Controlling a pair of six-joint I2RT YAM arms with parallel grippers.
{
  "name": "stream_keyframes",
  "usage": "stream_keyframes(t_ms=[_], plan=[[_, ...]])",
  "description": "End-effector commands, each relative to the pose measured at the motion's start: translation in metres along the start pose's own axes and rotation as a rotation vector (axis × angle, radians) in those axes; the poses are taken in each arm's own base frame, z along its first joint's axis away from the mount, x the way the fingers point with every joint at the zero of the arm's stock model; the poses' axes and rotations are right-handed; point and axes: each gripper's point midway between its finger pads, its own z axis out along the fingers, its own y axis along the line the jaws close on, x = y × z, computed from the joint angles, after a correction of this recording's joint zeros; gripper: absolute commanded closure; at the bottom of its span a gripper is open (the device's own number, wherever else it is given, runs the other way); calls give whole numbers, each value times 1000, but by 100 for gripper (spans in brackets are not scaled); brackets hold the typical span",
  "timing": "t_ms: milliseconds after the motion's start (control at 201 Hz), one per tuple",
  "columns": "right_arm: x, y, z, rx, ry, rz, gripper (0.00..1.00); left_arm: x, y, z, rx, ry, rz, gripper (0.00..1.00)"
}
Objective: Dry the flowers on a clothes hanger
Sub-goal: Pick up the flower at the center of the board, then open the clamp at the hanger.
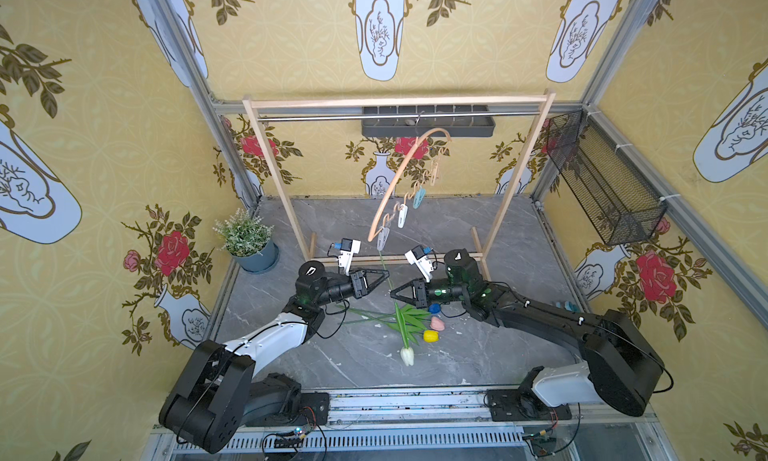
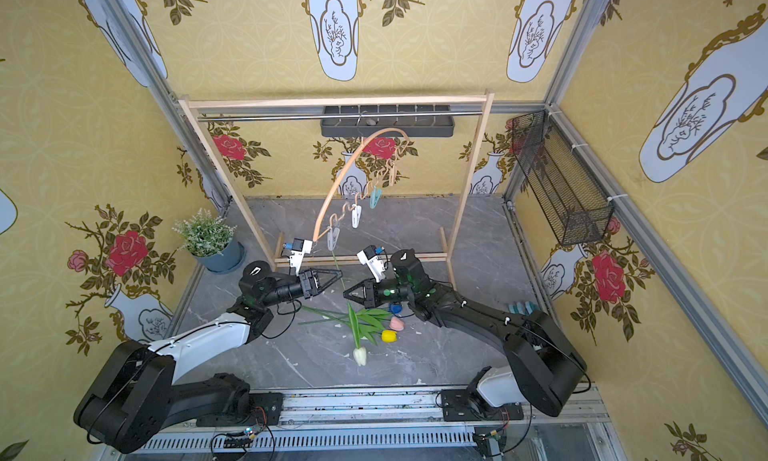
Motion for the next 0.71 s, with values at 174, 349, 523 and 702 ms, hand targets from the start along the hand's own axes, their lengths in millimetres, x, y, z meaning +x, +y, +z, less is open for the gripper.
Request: stream_keyframes(t_ms=[174, 349, 523, 702], plan=[[15, -39, -29, 285, -27, 33, 100, -19, 41, -20, -344, -96, 43, 53], [21, -71, -70, 482, -97, 103, 100, -45, 43, -38, -518, -158, 94, 65], [-10, -96, -124, 691, -280, 134, 100, -69, 24, -48, -556, -220, 178, 70], [-72, -97, -157, 773, -438, 38, 100, -98, -8, -51, -543, -263, 266, 70]])
